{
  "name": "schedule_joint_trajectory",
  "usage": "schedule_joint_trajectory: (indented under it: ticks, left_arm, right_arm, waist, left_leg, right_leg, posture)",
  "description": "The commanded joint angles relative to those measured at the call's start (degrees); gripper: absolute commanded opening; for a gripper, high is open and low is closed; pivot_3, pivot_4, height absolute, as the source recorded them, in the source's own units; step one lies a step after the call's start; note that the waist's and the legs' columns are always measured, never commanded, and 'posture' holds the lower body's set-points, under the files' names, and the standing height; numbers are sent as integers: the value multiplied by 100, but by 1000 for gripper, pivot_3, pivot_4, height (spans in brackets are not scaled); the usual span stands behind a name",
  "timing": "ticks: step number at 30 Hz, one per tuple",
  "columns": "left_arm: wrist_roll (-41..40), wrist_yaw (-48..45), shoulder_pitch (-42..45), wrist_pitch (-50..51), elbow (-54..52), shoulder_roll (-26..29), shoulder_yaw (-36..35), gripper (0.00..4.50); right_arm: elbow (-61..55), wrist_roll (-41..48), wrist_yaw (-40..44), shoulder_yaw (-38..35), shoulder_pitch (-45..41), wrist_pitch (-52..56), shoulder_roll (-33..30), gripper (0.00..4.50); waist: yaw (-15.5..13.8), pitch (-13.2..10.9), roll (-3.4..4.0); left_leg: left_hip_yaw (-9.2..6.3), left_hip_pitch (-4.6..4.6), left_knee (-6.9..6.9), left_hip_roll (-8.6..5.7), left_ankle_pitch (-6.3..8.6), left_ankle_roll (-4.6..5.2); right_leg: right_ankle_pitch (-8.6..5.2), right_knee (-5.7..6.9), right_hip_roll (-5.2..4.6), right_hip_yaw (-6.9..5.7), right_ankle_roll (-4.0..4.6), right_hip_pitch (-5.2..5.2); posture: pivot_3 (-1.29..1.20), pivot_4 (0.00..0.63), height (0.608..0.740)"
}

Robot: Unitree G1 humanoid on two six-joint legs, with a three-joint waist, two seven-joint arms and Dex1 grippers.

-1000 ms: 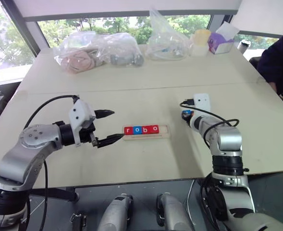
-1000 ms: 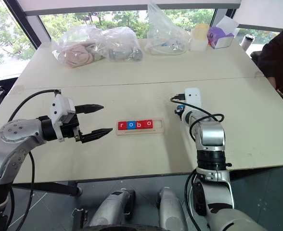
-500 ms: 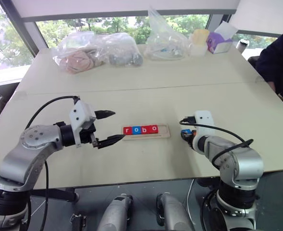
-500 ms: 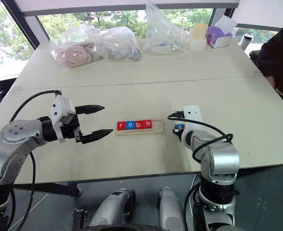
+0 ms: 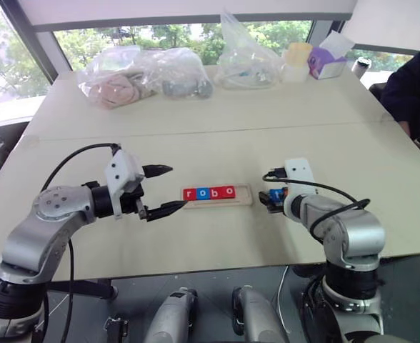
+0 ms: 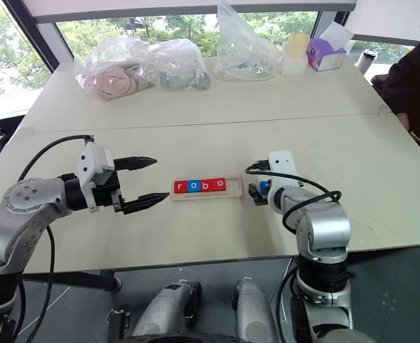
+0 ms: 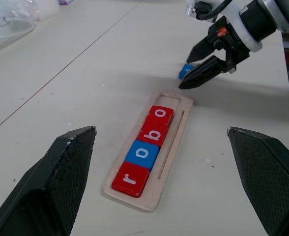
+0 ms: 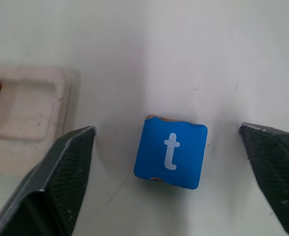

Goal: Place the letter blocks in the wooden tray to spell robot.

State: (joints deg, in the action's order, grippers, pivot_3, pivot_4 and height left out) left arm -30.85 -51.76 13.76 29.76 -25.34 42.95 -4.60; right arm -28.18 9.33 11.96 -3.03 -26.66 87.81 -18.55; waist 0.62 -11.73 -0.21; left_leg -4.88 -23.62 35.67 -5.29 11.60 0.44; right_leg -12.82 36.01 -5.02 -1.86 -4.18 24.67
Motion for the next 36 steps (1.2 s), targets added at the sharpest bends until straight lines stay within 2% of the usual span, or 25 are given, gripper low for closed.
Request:
schedule_joint_trajectory:
  ticks: [1, 3, 4, 5, 8, 10, 13, 18, 27, 30, 34, 35, 36]
  left_arm:
    - [5, -2, 62, -82, -54, 19, -49, 4500]
    - [9, -8, 88, -84, -31, 12, -46, 4500]
    - [16, -9, 98, -89, -20, 8, -41, 4500]
    - [21, -9, 104, -93, -11, 5, -38, 4500]
    - [35, -14, 134, -114, 19, -6, -21, 4500]
    - [54, -24, 156, -135, 55, -8, -14, 4500]
    - [75, -12, 157, -145, 73, -7, -19, 4500]
    - [54, 24, 127, -124, 5, 22, -75, 4500]
    - [14, 95, -24, -105, -116, 101, -177, 4500]
    - [7, 110, -59, -102, -135, 126, -187, 4500]
    - [-12, 100, -94, -91, -147, 151, -223, 4500]
    - [-14, 98, -98, -83, -154, 154, -229, 4500]
    - [-16, 98, -99, -78, -161, 157, -233, 4500]
  right_arm:
    - [98, 562, 1591, 471, -287, -1050, -1512, 4452]
    - [526, 617, 2642, 806, -220, -2117, -2541, 4452]
    - [785, 585, 2951, 891, -156, -2624, -2807, 4452]
    - [979, 567, 3149, 946, -116, -2994, -2970, 4452]
    - [2236, 588, 4540, 789, 179, -5502, -3205, 4452]
    - [3197, 456, 5187, 876, 107, -6588, -3241, 4452]
    - [4201, 454, 5865, 992, -271, -7178, -3095, 4452]
    - [5254, 110, 6257, 1225, -761, -7909, -2850, 4452]
    - [5929, -131, 6595, 1281, -1008, -8368, -2616, 4452]
    - [5971, -173, 6598, 1280, -1044, -8460, -2551, 3620]
    - [6008, -205, 6564, 1239, -1190, -8533, -2483, 1495]
    - [5975, -207, 6564, 1228, -1238, -8533, -2476, 1116]
    - [5929, -213, 6575, 1228, -1288, -8531, -2469, 1127]
  waist:
    - [-4, -4, 1]
    - [-11, -5, -1]
    - [-3, -4, -5]
    - [0, -2, -9]
    - [19, 0, -20]
    - [9, -2, -18]
    - [6, -3, -18]
    - [1, -3, -18]
    - [-25, -3, -19]
    - [-21, -3, -18]
    - [-8, -3, -18]
    - [-7, -3, -18]
    - [-7, -3, -18]
  left_leg:
    - [2, -1, 2, 0, 0, 0]
    - [4, -3, 2, 0, 1, 2]
    - [3, -3, 2, 1, 2, 5]
    - [4, -3, -1, 7, 4, 7]
    - [17, -2, -5, 17, 11, 14]
    - [22, -2, -6, 16, 14, 18]
    - [26, -4, -1, 15, 14, 19]
    - [26, -3, 4, 21, 14, 18]
    - [26, -6, 4, 17, 15, 16]
    - [26, -4, 4, 18, 15, 16]
    - [26, -4, 4, 18, 15, 16]
    - [26, -4, 4, 18, 14, 16]
    - [26, -4, 4, 18, 14, 16]
  right_leg:
    - [-1, -3, -1, -1, -1, -1]
    - [-2, -16, -3, -6, -4, -9]
    - [-2, -28, -2, -11, -4, -16]
    - [-1, -47, 0, -17, -5, -23]
    - [14, -67, -2, -24, -19, -25]
    - [27, -71, -2, -23, -41, -25]
    - [45, -73, -2, -19, -23, -25]
    - [45, -71, 1, -16, -9, -24]
    - [54, -75, -2, -12, -13, -23]
    - [54, -72, -1, -12, -12, -23]
    - [52, -71, 0, -12, -9, -22]
    - [52, -71, 0, -12, -9, -21]
    - [54, -71, 0, -12, -11, -21]
  posture:
    - [0, 150, 729]
    - [0, 150, 729]
    - [0, 150, 729]
    - [0, 150, 729]
    - [0, 150, 729]
    - [0, 150, 729]
    - [0, 150, 729]
    - [0, 150, 729]
    - [0, 150, 729]
    - [0, 150, 729]
    - [0, 150, 729]
    - [0, 150, 729]
    - [0, 150, 729]
